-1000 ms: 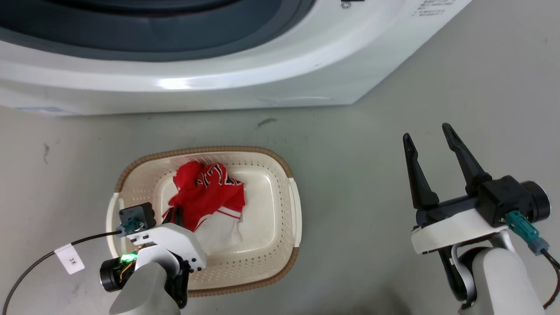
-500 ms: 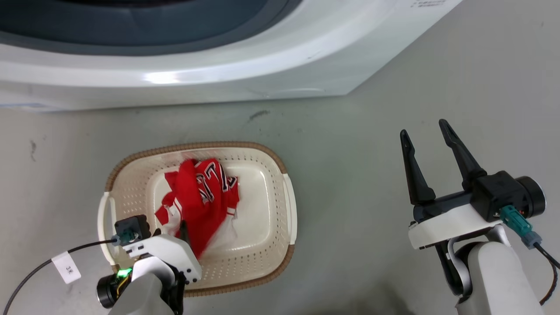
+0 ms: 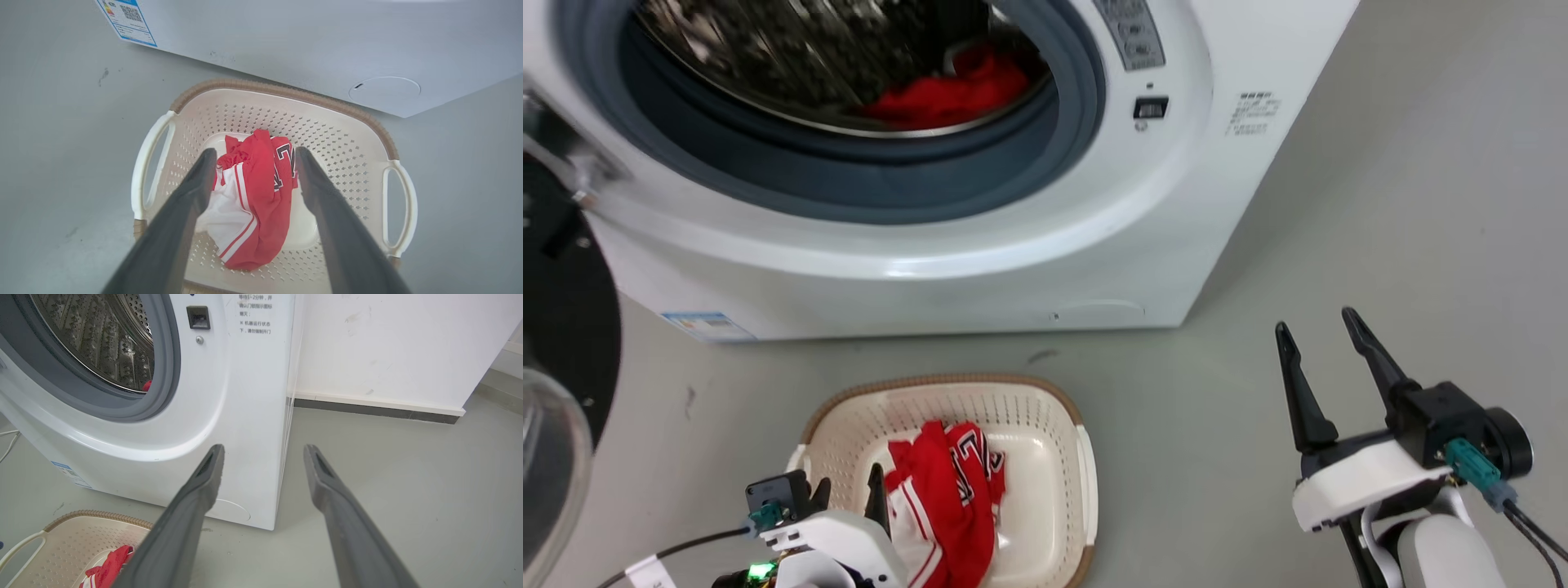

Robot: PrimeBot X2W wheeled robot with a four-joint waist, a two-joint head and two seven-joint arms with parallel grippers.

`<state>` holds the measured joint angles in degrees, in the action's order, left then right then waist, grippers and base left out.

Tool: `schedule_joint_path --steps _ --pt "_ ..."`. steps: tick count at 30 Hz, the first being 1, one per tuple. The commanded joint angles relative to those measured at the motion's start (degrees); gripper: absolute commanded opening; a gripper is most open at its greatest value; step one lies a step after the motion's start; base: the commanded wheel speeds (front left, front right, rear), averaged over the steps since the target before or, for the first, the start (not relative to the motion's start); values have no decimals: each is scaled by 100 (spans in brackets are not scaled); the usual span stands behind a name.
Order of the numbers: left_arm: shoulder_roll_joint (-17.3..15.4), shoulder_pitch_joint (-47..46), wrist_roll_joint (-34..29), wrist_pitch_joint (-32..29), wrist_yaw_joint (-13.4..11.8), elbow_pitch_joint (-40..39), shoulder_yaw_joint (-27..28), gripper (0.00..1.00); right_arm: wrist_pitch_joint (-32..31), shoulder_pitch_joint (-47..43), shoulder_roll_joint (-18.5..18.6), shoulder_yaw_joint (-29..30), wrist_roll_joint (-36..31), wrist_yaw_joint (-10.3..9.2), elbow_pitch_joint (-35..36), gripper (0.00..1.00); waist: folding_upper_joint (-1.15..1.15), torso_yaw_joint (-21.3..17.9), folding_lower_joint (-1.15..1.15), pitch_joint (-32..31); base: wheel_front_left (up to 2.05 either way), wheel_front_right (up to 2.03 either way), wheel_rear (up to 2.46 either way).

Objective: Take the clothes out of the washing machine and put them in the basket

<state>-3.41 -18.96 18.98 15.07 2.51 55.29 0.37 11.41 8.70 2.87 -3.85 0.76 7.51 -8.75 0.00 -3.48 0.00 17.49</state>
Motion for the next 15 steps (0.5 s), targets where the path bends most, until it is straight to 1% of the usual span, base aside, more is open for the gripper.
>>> schedule_joint_path --steps 1,8,9,10,15 --pt "13 211 -80 13 2 -233 50 100 -37 -160 1 30 -39 -4 40 100 0 142 0 -482 0 0 0" --pt "50 606 -393 14 13 -1527 158 100 -185 -460 1 171 -67 -4 256 100 0 234 0 -846 0 0 0" --pt "50 619 -414 14 23 -1699 163 100 -212 -481 1 188 -78 -4 298 100 0 240 0 -861 0 0 0" --pt "50 619 -414 14 23 -1699 163 100 -212 -481 1 188 -78 -4 298 100 0 240 0 -861 0 0 0" --pt "55 412 -418 14 11 -2497 5 100 -283 -504 1 269 -74 -4 511 100 0 225 0 -793 0 0 0"
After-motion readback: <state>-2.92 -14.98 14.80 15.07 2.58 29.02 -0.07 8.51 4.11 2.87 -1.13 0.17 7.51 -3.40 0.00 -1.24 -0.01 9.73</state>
